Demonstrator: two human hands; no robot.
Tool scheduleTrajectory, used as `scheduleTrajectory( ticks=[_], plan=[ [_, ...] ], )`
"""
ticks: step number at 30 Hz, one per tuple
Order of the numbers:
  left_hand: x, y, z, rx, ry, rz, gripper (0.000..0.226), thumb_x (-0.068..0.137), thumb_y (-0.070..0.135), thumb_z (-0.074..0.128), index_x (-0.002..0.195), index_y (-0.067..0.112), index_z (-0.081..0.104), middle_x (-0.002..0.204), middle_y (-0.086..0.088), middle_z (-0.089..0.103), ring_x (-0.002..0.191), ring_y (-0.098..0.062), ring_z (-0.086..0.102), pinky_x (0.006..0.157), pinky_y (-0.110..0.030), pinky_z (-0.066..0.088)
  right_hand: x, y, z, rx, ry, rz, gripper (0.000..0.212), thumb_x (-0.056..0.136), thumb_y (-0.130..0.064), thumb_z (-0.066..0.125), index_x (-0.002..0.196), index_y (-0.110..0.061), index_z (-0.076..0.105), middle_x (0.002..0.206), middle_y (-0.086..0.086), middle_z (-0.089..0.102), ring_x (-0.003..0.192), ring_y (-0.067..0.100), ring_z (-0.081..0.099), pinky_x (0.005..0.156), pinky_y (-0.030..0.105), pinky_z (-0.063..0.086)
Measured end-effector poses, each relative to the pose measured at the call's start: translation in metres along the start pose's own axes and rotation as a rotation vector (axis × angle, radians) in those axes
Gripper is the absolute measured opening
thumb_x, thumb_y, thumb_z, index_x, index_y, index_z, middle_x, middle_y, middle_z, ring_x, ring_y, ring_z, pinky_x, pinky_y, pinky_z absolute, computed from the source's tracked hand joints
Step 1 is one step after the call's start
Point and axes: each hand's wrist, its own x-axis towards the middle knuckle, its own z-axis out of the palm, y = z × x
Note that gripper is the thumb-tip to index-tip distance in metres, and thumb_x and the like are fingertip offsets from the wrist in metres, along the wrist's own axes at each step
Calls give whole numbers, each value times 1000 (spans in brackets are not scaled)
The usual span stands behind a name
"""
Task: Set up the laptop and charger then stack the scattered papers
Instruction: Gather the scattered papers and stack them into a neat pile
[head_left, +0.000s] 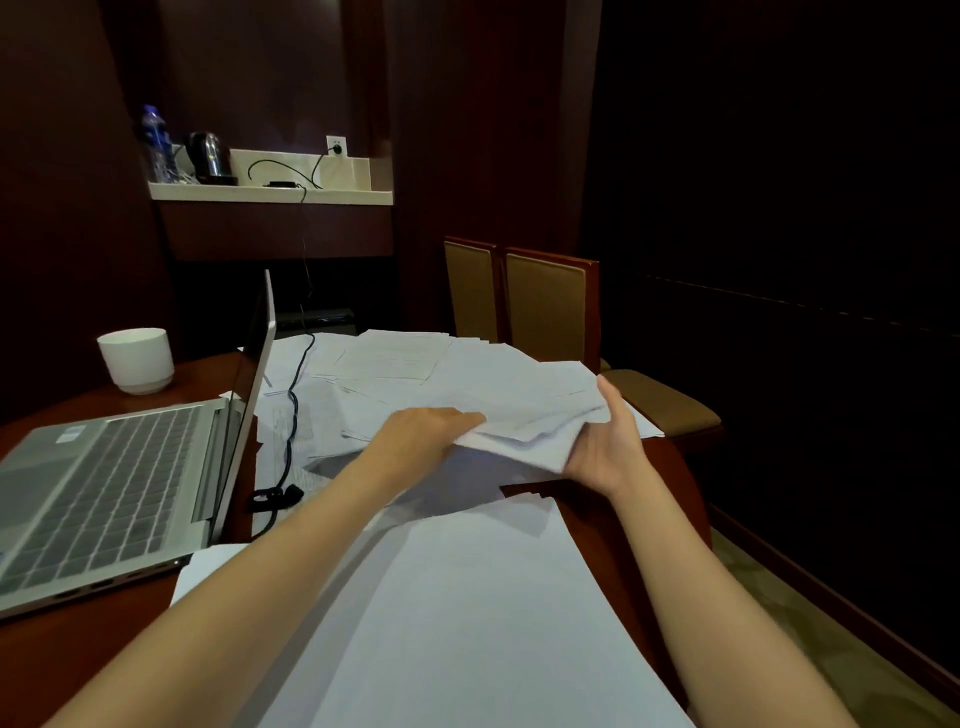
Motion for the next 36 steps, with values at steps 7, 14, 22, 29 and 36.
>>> scheduleTrajectory(
  ticks=[7, 14, 22, 29, 36],
  plan=[
    [4, 17, 4, -191, -521, -158, 55, 91, 44, 51, 142, 38, 32, 147, 9, 38, 134, -16, 37, 109, -31, 32, 0, -1, -4, -634, 385, 82, 45, 86, 15, 50, 130, 7, 46, 127, 23, 55, 113, 39, 57, 89, 40, 49],
    [3, -15, -5, -612, -402, -550, 83, 85, 49, 55, 150, 24, 10, 157, -3, 10, 144, -23, 13, 118, -43, 14, -16, -27, -10, -739, 544, -187, 44, 85, 11, 58, 128, 5, 50, 131, 20, 54, 119, 37, 52, 99, 41, 43],
    [7, -40, -11, -720, 144, -793, 89, 88, 38, 58, 149, 14, -4, 158, -5, 6, 144, -26, 13, 118, -43, 12, -36, -47, -29, -592, 473, -450, 23, 84, 9, 60, 103, -4, 62, 111, 17, 63, 98, 28, 60, 88, 40, 50],
    [29, -50, -37, -938, 216, -859, 87, 90, 46, 52, 149, 13, -2, 155, -8, 19, 141, -28, 24, 116, -44, 17, -39, -54, -24, -521, 467, -564, 32, 85, -4, 65, 117, -3, 61, 114, 12, 63, 101, 26, 60, 88, 36, 49],
    [36, -27, -54, -992, 357, -663, 37, 90, 27, 58, 118, 3, 59, 115, -10, 62, 99, -24, 57, 84, -35, 44, -41, -64, -15, -506, 354, -629, 27, 88, -4, 60, 115, -5, 58, 118, 12, 61, 99, 24, 58, 84, 38, 48]
  ],
)
